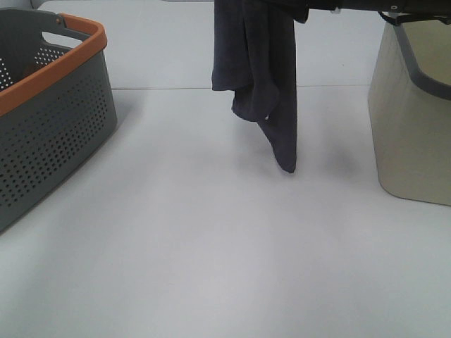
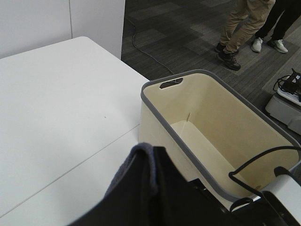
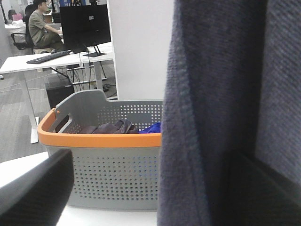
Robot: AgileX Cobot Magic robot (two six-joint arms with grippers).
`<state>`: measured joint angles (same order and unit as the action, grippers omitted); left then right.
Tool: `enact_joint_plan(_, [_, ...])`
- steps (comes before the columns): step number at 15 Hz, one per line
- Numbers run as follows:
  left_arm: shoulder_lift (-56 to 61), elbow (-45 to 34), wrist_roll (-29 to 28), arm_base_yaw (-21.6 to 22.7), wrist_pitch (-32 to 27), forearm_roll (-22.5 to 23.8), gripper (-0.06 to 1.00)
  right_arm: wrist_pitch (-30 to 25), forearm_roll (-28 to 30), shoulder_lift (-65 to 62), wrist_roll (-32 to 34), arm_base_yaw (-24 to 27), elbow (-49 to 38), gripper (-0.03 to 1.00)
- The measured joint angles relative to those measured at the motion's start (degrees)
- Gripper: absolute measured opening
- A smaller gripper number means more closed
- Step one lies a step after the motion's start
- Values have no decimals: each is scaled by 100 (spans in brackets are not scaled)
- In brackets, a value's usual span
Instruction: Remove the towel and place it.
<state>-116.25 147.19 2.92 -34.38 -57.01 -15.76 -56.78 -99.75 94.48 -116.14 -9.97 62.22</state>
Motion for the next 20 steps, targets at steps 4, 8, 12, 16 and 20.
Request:
enact_joint_plan(4, [0, 0, 0, 0, -86, 0, 0, 183, 0, 23, 109, 0, 40, 86])
enact_joint_plan(8, [0, 0, 0, 0, -86, 0, 0, -218, 160, 418, 132, -338, 46, 81])
enact_joint_plan(12, [0, 0, 0, 0, -86, 6, 0, -246, 441, 837, 155, -401, 46, 74])
enact_joint_plan(16, [0, 0, 17, 0, -86, 6, 0, -258, 991, 1329, 355, -401, 46, 73])
enact_joint_plan(20, [0, 0, 17, 0, -97, 6, 0, -246, 1112, 1581, 338, -401, 46, 73])
